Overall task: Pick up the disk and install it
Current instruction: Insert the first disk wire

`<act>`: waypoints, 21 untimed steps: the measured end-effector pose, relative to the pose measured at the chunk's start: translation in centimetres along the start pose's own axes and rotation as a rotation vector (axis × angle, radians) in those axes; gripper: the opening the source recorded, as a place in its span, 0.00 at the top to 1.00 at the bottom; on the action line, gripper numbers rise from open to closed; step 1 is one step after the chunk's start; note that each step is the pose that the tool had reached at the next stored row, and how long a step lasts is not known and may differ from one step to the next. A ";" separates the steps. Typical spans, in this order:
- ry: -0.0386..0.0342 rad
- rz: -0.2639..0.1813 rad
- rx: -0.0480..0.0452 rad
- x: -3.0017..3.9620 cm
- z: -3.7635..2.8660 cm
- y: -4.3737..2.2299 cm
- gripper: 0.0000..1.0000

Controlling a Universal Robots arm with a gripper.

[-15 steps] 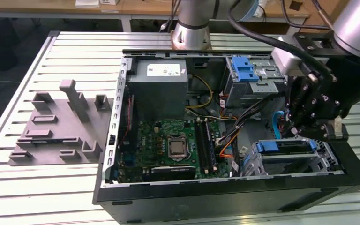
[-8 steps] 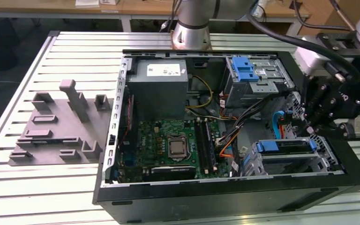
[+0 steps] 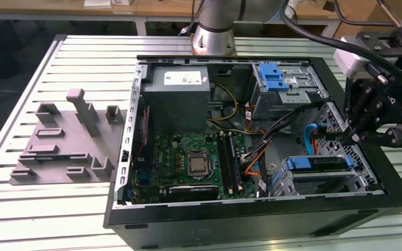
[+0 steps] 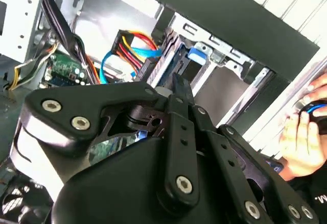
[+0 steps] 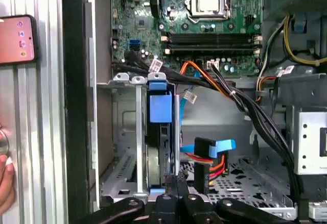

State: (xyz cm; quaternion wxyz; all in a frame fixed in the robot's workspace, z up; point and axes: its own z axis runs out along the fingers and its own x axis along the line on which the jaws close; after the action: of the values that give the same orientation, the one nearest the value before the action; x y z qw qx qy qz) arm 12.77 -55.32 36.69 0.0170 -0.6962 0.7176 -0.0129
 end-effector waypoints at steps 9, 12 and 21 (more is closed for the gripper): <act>-0.0007 0.002 0.0232 -0.96 -0.03 0.84 0.89; -0.0007 0.002 0.0264 -1.05 -0.03 0.98 0.89; 0.0005 0.002 0.0276 -1.70 0.13 1.13 0.89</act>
State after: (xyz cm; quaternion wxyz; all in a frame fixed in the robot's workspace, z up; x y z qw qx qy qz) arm 11.70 -53.59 36.52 0.0265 -0.6951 0.7181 -0.0229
